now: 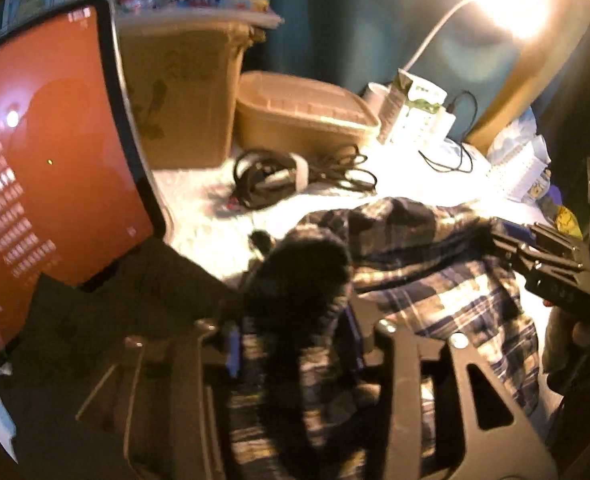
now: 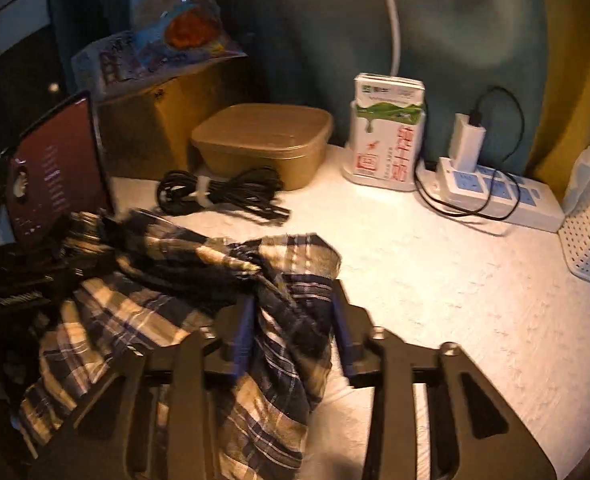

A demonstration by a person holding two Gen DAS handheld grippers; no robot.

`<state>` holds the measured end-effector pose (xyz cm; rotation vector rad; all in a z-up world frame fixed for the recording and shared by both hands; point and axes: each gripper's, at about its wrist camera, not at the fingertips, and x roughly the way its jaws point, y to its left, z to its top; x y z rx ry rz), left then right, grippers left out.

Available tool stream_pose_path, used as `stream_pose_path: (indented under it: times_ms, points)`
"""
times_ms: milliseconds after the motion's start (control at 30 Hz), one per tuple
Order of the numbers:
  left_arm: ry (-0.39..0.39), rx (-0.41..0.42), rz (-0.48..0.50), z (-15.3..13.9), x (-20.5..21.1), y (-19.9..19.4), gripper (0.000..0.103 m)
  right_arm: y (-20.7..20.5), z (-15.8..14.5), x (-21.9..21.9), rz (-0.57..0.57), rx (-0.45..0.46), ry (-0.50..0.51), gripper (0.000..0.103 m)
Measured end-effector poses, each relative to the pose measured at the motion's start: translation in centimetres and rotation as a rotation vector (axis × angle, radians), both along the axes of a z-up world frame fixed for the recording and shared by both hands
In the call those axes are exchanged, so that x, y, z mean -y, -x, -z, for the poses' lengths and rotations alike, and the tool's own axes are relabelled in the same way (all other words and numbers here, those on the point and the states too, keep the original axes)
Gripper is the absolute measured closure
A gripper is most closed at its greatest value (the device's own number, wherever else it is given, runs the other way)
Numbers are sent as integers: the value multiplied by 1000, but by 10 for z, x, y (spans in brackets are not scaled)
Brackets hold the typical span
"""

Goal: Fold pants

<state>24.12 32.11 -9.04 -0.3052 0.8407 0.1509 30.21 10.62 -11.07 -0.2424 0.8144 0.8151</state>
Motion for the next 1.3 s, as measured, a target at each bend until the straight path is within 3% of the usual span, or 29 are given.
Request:
stream_pose_path:
  times_ms: [133,300,500,633,867,1100,1300]
  points:
    - [-52,25,2,-16,7,2,56,-3,-5,10,27,21,5,39]
    - [-93,126,-61,-43,12,26,29,5,-19,32,48,44,-6,27]
    - [-117,186,-196,-64,5,61,16,22,-35,60,65,64,-11,24]
    - [-138,210,-159,-71,29,78,14,39,-50,83,72,94,-29,24]
    - [-128,274,-69,-62,111,112,13,76,-74,132,83,156,-41,24]
    - [-188,367,-19,-68,190,138,13,125,-104,201,131,273,-47,24]
    - [-187,380,-14,-78,232,149,13,164,-131,257,201,364,-89,24]
